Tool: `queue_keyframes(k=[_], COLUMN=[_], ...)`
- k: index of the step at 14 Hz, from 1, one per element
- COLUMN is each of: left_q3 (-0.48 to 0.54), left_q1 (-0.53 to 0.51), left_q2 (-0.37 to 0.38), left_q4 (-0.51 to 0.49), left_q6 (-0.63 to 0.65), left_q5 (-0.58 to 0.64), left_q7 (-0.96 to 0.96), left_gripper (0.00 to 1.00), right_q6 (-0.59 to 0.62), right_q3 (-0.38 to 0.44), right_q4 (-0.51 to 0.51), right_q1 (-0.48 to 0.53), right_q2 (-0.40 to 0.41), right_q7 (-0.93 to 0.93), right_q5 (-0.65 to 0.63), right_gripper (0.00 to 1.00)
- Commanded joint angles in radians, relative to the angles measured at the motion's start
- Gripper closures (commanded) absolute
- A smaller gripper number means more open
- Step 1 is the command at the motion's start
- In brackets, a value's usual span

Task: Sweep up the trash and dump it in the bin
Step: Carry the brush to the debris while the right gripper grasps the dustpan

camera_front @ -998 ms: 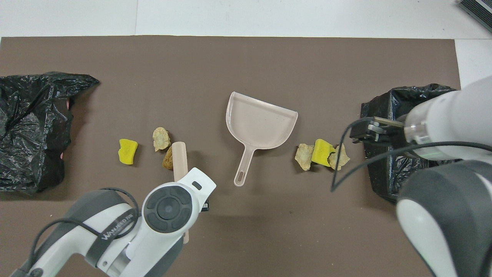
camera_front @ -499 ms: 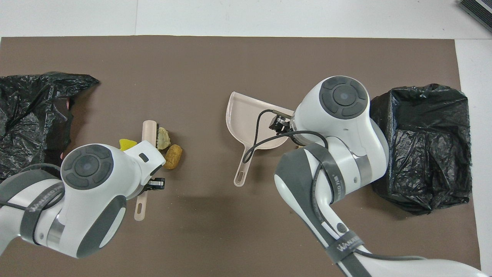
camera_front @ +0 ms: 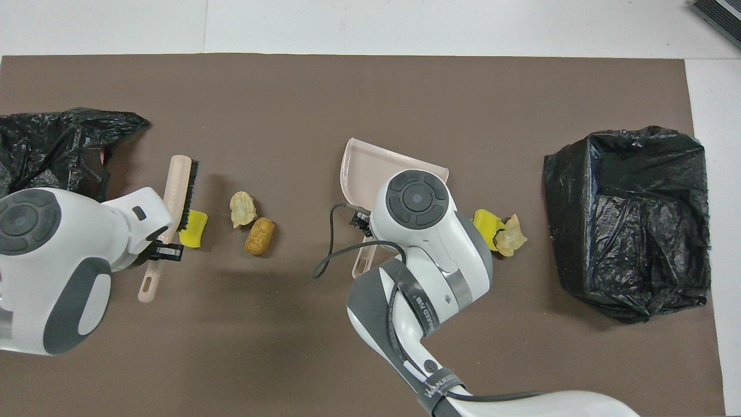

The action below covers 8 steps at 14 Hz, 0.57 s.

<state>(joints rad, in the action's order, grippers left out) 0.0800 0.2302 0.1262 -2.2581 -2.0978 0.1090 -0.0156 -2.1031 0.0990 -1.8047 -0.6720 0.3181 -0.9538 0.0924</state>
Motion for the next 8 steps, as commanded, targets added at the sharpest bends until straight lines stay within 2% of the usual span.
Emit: queue_keyframes(k=[1,5,8], left_q3=[-0.014,-0.014,-0.014], left_q1=[-0.081,-0.149,-0.149], left_q2=[-0.008,-0.040,-0.027], left_q4=[0.008,-0.011,-0.052], left_q6=[-0.025,-0.083,-0.082], left_q5=[0.014,0.012,0.003], left_q7=[-0.107,-0.178,-0.170], left_gripper=[1.00,1.00,1.00], right_q6=[-0.038,-0.101,-0.115], right_q3=[0.002,0.002,0.002], right_q4=[-0.034,-0.035,-0.041], right_q1=[-0.013,-0.020,-0.018], right_q2=[-0.001,0.015,0.016], right_q7=[0.066,0.075,0.081], right_q5=[0.018,0.018,0.020], right_gripper=[0.00,0.00,0.00])
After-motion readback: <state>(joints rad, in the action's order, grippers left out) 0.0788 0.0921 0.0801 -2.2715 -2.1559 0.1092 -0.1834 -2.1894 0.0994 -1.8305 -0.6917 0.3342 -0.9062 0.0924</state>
